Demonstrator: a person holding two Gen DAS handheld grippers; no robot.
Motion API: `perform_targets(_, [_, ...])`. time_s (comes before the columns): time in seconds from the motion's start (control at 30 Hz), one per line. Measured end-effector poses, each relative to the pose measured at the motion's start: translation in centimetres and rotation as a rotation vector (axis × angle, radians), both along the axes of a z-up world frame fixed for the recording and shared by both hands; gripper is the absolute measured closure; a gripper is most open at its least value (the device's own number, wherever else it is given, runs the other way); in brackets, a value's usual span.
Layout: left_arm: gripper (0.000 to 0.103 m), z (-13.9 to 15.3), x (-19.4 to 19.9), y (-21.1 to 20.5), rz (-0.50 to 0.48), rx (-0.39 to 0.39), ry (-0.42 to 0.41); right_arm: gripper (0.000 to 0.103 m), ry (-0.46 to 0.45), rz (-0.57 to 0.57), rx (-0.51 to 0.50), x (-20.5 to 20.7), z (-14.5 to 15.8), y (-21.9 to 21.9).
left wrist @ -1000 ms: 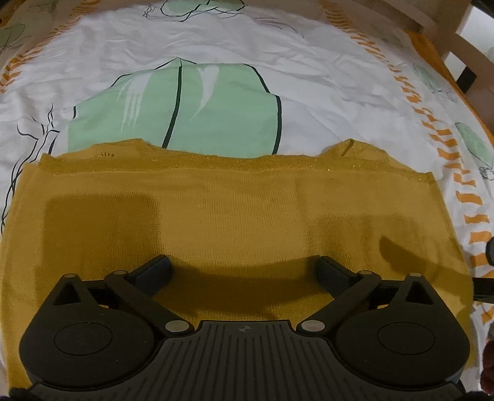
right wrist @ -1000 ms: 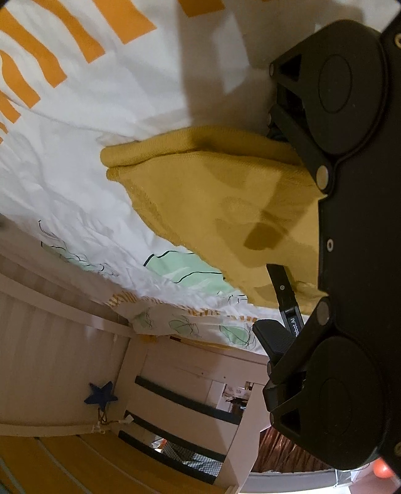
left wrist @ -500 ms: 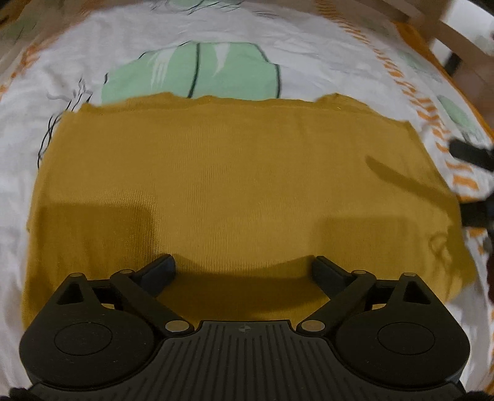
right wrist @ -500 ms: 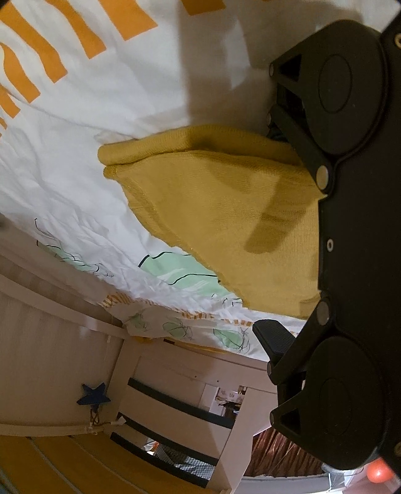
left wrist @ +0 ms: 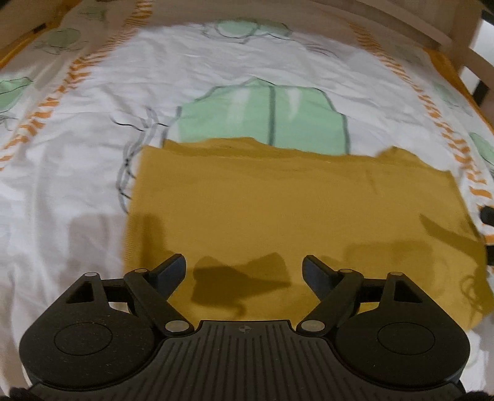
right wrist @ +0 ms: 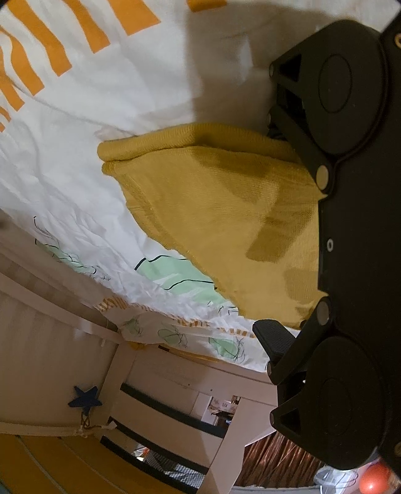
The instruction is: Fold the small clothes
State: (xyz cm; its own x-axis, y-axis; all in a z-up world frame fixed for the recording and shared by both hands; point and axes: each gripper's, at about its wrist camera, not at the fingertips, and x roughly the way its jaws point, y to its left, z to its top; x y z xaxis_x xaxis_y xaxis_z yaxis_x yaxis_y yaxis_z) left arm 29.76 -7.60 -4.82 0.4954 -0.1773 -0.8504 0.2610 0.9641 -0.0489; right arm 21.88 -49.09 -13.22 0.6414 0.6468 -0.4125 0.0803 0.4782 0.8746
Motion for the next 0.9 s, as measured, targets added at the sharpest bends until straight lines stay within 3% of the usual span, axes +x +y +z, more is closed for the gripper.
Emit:
perform_targets(0.37, [0.021, -0.6, 1.9, 3.0, 0.032, -0.041, 0.029, 0.000, -0.009, -0.010, -0.061, -0.2, 0.4, 0.7])
perform_targets(0.6, [0.021, 1.4, 3.4, 5.2, 0.067, -0.106, 0.010, 0.002, 0.013, -0.043, -0.106, 0.1, 0.8, 1.6])
perform_targets(0.63, [0.021, 1.7, 3.6, 5.5, 0.073, -0.115, 0.005, 0.006, 0.018, -0.047, -0.126, 0.2, 1.0, 1.8])
perform_targets(0.7, [0.021, 2.2, 3.9, 6.2, 0.081, -0.123, -0.005, 0.049, 0.039, -0.051, -0.200, 0.3, 1.3, 2.3])
perform_targets(0.77, [0.021, 2.6, 4.2, 6.9, 0.093, -0.122, -0.013, 0.068, 0.075, -0.068, -0.302, 0.2, 1.6, 3.0])
perform_targets(0.9, [0.021, 3.0, 4.6, 8.6, 0.120, -0.131, -0.014, 0.076, 0.088, -0.126, -0.306, -0.6, 2.8, 3.4])
